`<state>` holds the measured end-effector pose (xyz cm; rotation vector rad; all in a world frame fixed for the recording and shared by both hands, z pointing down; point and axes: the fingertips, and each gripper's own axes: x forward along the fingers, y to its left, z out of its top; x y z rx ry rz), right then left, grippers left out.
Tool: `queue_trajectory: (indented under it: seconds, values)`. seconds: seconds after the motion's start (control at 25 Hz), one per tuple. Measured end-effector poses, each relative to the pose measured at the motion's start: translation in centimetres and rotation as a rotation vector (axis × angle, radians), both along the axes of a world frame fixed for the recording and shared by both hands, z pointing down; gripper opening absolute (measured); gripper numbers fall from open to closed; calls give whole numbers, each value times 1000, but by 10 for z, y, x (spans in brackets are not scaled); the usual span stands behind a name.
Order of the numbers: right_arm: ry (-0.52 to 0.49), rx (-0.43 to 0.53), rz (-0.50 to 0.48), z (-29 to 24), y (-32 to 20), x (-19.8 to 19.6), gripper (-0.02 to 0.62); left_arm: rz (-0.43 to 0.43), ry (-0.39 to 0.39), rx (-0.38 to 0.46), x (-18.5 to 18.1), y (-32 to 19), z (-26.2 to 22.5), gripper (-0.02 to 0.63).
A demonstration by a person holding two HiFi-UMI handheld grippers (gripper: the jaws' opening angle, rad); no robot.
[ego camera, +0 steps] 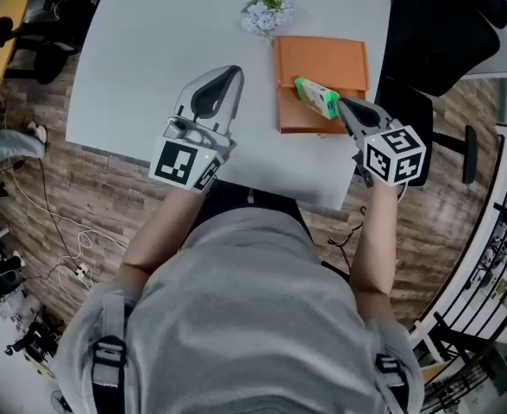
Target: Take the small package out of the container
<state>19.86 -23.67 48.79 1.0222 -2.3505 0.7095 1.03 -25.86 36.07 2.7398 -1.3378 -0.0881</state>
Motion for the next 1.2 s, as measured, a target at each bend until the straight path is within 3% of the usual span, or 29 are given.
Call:
queue_trajectory:
  seconds: [0.4, 0.64, 0.84, 1.2]
  values:
    - [-81, 333, 201, -106, -3, 16, 46, -27, 12, 57, -6, 8, -37, 20]
    - [-101, 468, 259, -149, 4, 15, 46, -44, 20, 77, -11, 11, -53, 20]
    - [-111, 531, 272, -170, 10, 7, 45, -52, 23, 83, -18, 14, -56, 20]
    - [-144, 537, 250, -188, 15, -1, 44, -53, 24, 98, -11, 16, -69, 20]
